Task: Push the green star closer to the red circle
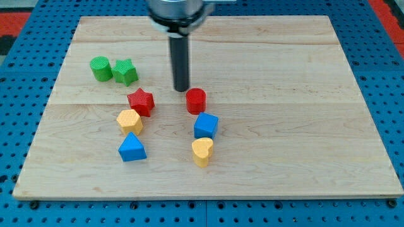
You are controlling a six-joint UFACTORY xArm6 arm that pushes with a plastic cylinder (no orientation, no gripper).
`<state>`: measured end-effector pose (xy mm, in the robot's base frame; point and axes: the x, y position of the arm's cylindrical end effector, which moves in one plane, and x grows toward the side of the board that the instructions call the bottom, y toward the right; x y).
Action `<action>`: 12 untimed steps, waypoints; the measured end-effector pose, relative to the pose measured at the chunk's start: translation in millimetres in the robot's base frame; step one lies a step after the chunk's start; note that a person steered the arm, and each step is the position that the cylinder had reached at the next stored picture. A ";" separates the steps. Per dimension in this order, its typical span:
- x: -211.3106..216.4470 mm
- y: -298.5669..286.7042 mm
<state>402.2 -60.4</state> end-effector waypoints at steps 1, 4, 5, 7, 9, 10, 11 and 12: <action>1.3 9.3; -0.1 41.1; -74.1 -16.3; -80.5 -135.2; -13.3 -39.5; -35.6 -39.3; -38.2 -93.4; 20.3 -82.5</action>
<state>422.5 -142.9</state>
